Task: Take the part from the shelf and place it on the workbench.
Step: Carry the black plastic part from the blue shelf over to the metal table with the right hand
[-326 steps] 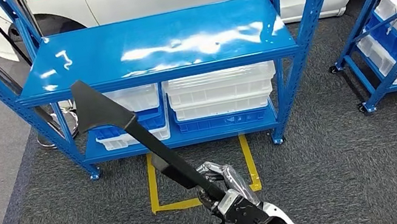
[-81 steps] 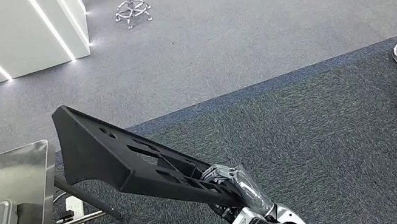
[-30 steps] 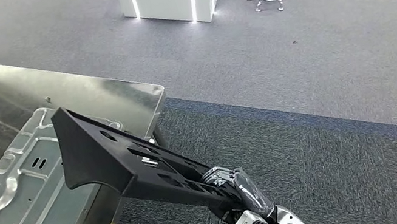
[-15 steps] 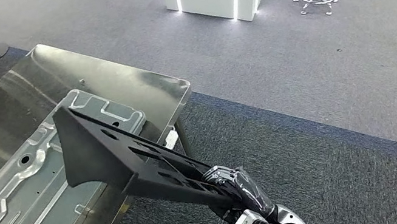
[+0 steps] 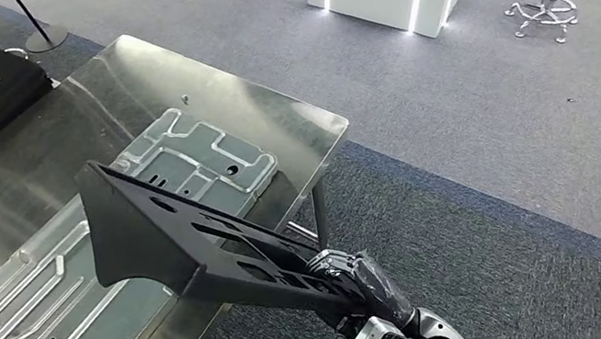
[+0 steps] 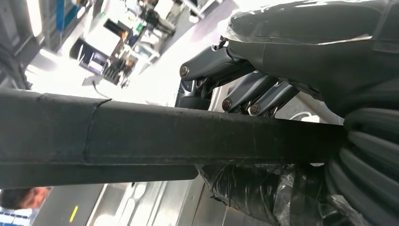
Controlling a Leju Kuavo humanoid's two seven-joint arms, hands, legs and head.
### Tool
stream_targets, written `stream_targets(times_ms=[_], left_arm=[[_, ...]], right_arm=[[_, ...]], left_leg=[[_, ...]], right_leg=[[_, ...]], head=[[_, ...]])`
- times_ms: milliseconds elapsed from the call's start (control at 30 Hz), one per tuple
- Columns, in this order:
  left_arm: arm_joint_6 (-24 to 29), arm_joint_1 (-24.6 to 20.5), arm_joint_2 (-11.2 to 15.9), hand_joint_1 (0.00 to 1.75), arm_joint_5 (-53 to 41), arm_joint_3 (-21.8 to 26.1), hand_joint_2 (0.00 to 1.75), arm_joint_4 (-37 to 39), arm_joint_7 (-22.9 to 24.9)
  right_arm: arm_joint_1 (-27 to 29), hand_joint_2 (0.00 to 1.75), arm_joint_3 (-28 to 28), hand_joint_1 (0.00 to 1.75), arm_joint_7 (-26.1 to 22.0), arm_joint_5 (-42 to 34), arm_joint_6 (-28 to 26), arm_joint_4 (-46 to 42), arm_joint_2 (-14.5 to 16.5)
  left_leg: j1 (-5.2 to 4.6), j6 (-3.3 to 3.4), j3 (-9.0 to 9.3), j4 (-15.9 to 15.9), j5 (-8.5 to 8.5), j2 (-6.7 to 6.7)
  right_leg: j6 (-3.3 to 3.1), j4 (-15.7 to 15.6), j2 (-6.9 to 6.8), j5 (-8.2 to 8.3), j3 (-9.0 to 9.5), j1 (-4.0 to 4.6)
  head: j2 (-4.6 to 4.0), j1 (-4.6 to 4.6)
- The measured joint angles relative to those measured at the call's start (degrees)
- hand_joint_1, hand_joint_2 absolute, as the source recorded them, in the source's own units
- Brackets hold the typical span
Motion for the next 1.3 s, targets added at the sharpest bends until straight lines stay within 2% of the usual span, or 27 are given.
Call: stream_targets(times_ms=[33, 67, 100, 167, 233, 300, 367, 433, 467, 500, 533, 567, 600, 667, 733, 800, 833, 900, 967, 1000, 1033, 1067, 1100, 1167, 1200, 1233, 1300], left_arm=[[-0.02, -0.02, -0.01, 0.00, 0.00, 0.00, 1.75, 0.00, 0.00], [-0.03, -0.03, -0.01, 0.00, 0.00, 0.00, 1.75, 0.00, 0.00], [-0.03, -0.05, -0.01, 0.00, 0.00, 0.00, 1.75, 0.01, 0.00], [-0.03, -0.06, -0.02, 0.00, 0.00, 0.01, 1.75, 0.01, 0.01], [-0.03, -0.06, -0.02, 0.00, -0.01, 0.02, 1.75, 0.02, 0.03], [-0.03, 0.05, 0.00, 0.00, -0.02, 0.02, 1.75, 0.02, 0.06], [-0.03, 0.22, 0.02, 0.00, -0.02, 0.02, 1.75, 0.02, 0.09], [-0.03, 0.18, 0.01, 0.00, -0.03, 0.02, 1.75, 0.02, 0.10], [-0.03, 0.11, -0.01, 0.00, -0.03, 0.02, 1.75, 0.02, 0.11], [-0.02, 0.06, -0.01, 0.00, -0.04, 0.02, 1.75, 0.02, 0.11], [-0.02, 0.07, -0.01, 0.00, -0.05, 0.02, 1.75, 0.02, 0.11], [-0.01, 0.12, -0.01, 0.00, -0.05, 0.02, 1.75, 0.02, 0.11], [0.01, 0.18, 0.00, 0.00, -0.06, 0.02, 1.75, 0.02, 0.11], [0.04, 0.15, 0.01, 0.00, -0.09, 0.02, 1.75, 0.01, 0.13], [0.05, -0.01, -0.01, 0.00, -0.11, 0.02, 1.75, 0.01, 0.13], [0.05, 0.02, 0.00, 0.00, -0.11, 0.02, 1.75, 0.01, 0.13], [0.05, 0.11, -0.01, 0.00, -0.11, 0.02, 1.75, 0.02, 0.13], [0.08, 0.18, -0.01, 0.00, -0.11, 0.03, 1.75, 0.02, 0.16], [0.10, 0.10, 0.01, 0.00, -0.11, 0.04, 1.75, 0.02, 0.19], [0.11, 0.04, 0.02, 0.00, -0.11, 0.04, 1.75, 0.02, 0.19], [0.10, 0.00, 0.01, 0.00, -0.11, 0.03, 1.75, 0.01, 0.18], [0.10, 0.00, 0.01, 0.00, -0.11, 0.03, 1.75, 0.02, 0.17], [0.10, -0.01, 0.01, 0.00, -0.11, 0.02, 1.75, 0.01, 0.17], [0.10, 0.01, -0.02, 0.00, -0.11, 0.03, 1.75, 0.02, 0.19], [0.10, 0.00, -0.04, 0.00, -0.11, 0.04, 1.75, 0.02, 0.19], [0.09, 0.02, -0.07, 0.00, -0.11, 0.04, 1.75, 0.02, 0.20], [0.07, 0.12, -0.08, 0.00, -0.11, 0.04, 1.75, 0.02, 0.19]], right_arm=[[0.08, 1.75, 0.00, 1.75, 0.02, 0.00, 0.00, 0.03, -0.04], [0.10, 1.75, 0.00, 1.75, 0.02, 0.00, 0.00, 0.06, -0.07], [0.08, 1.75, 0.00, 1.75, 0.02, 0.00, 0.00, 0.07, -0.07], [0.03, 1.75, 0.00, 1.75, 0.02, 0.00, 0.00, 0.07, -0.07], [0.04, 1.75, 0.00, 1.75, 0.02, -0.01, 0.00, 0.08, -0.10], [0.01, 1.75, 0.00, 1.75, 0.02, -0.01, 0.00, 0.08, -0.11], [-0.11, 1.75, 0.00, 1.75, 0.02, 0.00, -0.01, 0.07, -0.04], [-0.15, 1.75, 0.00, 1.75, 0.01, 0.00, -0.02, 0.07, 0.02], [-0.11, 1.75, 0.00, 1.75, 0.01, 0.00, -0.02, 0.08, 0.02], [-0.06, 1.75, 0.00, 1.75, 0.01, 0.00, -0.01, 0.09, 0.02], [-0.02, 1.75, 0.00, 1.75, 0.02, 0.00, -0.01, 0.10, 0.01], [-0.01, 1.75, 0.00, 1.75, 0.02, 0.00, 0.00, 0.10, 0.01], [-0.03, 1.75, 0.00, 1.75, 0.02, -0.01, 0.00, 0.10, 0.02], [-0.08, 1.75, 0.00, 1.75, 0.02, -0.01, 0.00, 0.10, 0.02], [-0.16, 1.75, 0.00, 1.75, 0.02, -0.01, 0.00, 0.09, 0.02], [-0.21, 1.75, 0.00, 1.75, 0.02, -0.01, 0.00, 0.08, 0.02], [-0.25, 1.75, 0.00, 1.75, 0.02, 0.00, 0.00, 0.08, 0.01], [-0.33, 1.75, 0.00, 1.75, -0.02, 0.00, -0.01, 0.04, 0.00], [-0.23, 1.75, 0.00, 1.75, -0.02, 0.00, -0.02, 0.03, -0.04], [-0.13, 1.75, 0.00, 1.75, 0.00, 0.00, -0.02, 0.04, -0.08], [-0.05, 1.75, 0.00, 1.75, 0.02, 0.00, -0.02, 0.08, -0.12], [-0.01, 1.75, 0.00, 1.75, 0.02, 0.00, -0.02, 0.10, -0.15], [-0.01, 1.75, 0.00, 1.75, 0.02, 0.00, -0.02, 0.10, -0.17], [-0.04, 1.75, 0.00, 1.75, 0.02, 0.00, -0.02, 0.10, -0.19], [-0.07, 1.75, 0.00, 1.75, 0.02, 0.00, -0.02, 0.09, -0.19], [-0.09, 1.75, 0.00, 1.75, 0.02, 0.00, -0.02, 0.08, -0.20], [-0.16, 1.75, 0.00, 1.75, 0.01, 0.00, -0.02, 0.06, -0.22]], left_leg=[[-0.02, -0.01, 0.01, 0.09, -0.02, -0.72], [-0.01, -0.06, 0.03, 0.22, -0.07, -1.47], [0.01, -0.18, 0.06, 0.40, -0.15, -2.22], [0.00, -0.57, -0.19, 0.89, -0.37, -3.54], [0.01, -1.21, -0.73, 1.17, -0.39, -4.70], [0.19, -1.97, -1.05, 1.15, -0.26, -5.75], [0.17, -2.49, -1.82, 2.68, -1.23, -4.34], [0.13, -2.82, -4.42, 8.10, -4.22, -1.27], [0.21, -2.99, -6.25, 11.75, -5.89, -0.28], [0.30, -3.12, -7.71, 14.69, -6.92, 0.25], [0.35, -3.21, -8.37, 16.02, -7.00, 0.55], [0.37, -3.25, -7.97, 15.34, -6.09, 0.80], [0.38, -3.23, -6.46, 12.58, -4.38, 1.23], [0.19, -2.91, -2.52, 5.12, -1.46, 3.18], [-0.19, -2.20, -0.71, 1.43, -0.69, 4.24], [-0.39, -1.46, -0.74, 1.20, -0.63, 3.29], [-0.32, -1.14, -0.63, 0.97, -0.52, 2.79], [-0.11, -0.40, -0.34, 0.53, -0.26, 1.85], [-0.16, 0.09, -0.28, 0.47, -0.19, 0.83], [-0.24, 0.21, -0.30, 0.48, -0.18, 0.20], [-0.33, 0.26, -0.27, 0.50, -0.20, -0.50], [-0.39, 0.27, -0.21, 0.53, -0.21, -1.22], [-0.42, 0.25, -0.12, 0.55, -0.22, -1.97], [-0.51, 0.11, 0.00, 0.65, -0.26, -3.33], [-0.53, -0.08, -0.06, 0.73, -0.26, -3.95], [-0.49, -0.34, -0.19, 0.78, -0.22, -4.47], [-0.30, -1.06, -0.50, 0.69, -0.05, -5.55]], right_leg=[[0.00, 1.19, 0.11, 0.37, -0.83, -0.03], [-0.04, 0.01, 0.22, 1.91, -0.53, -0.10], [-0.12, -3.29, 0.64, 4.23, 0.80, -0.20], [-0.26, -10.71, 2.95, 7.71, 3.82, -0.52], [-0.31, -13.81, 4.48, 8.39, 4.91, -0.54], [-0.68, -14.19, 3.53, 8.50, 5.07, -0.44], [-1.44, -14.77, 2.17, 8.73, 5.61, -0.55], [-2.01, -15.09, 0.67, 8.75, 5.99, -0.39], [-2.18, -15.08, -0.12, 8.67, 6.02, -0.23], [-2.25, -15.07, -0.90, 8.58, 6.03, -0.09], [-2.27, -15.05, -1.66, 8.48, 6.07, -0.02], [-2.22, -15.04, -2.36, 8.37, 6.13, 0.00], [-2.11, -15.02, -2.98, 8.24, 6.28, 0.00], [-1.66, -14.95, -4.08, 7.89, 6.63, 0.14], [-1.15, -14.91, -5.00, 7.62, 6.86, 0.40], [-0.62, -15.03, -5.80, 7.49, 7.08, 0.48], [-0.25, -14.88, -5.61, 7.21, 7.19, 0.35], [0.32, -12.05, -3.36, 5.14, 6.13, 0.05], [0.47, -4.94, -0.73, 1.61, 2.68, -0.11], [0.47, -1.36, -0.24, 0.39, 0.79, -0.10], [0.41, 0.75, -0.04, 0.18, -0.46, -0.10], [0.28, 0.70, 0.10, 1.12, -0.72, -0.09], [0.07, -1.56, 0.36, 3.02, 0.09, -0.08], [-0.53, -9.32, 2.24, 7.20, 3.39, -0.05], [-0.73, -12.40, 3.19, 8.35, 4.71, -0.05], [-0.85, -14.17, 3.85, 8.77, 5.44, 0.03], [-0.98, -14.97, 3.37, 8.68, 5.79, 0.17]], head=[[0.00, 0.00], [0.00, 0.00], [0.00, 0.01], [0.00, -0.01], [0.00, -0.02], [0.00, -0.02], [0.00, -0.08], [0.00, -0.19], [0.00, -0.24], [0.00, -0.23], [0.00, -0.24], [0.00, -0.24], [0.00, -0.24], [0.00, -0.22], [0.00, -0.18], [0.00, -0.16], [0.00, -0.16], [0.00, -0.14], [0.00, -0.12], [0.00, -0.12], [0.00, -0.12], [0.00, -0.12], [0.00, -0.12], [0.00, -0.12], [0.00, -0.13], [0.00, -0.13], [0.00, -0.13]])
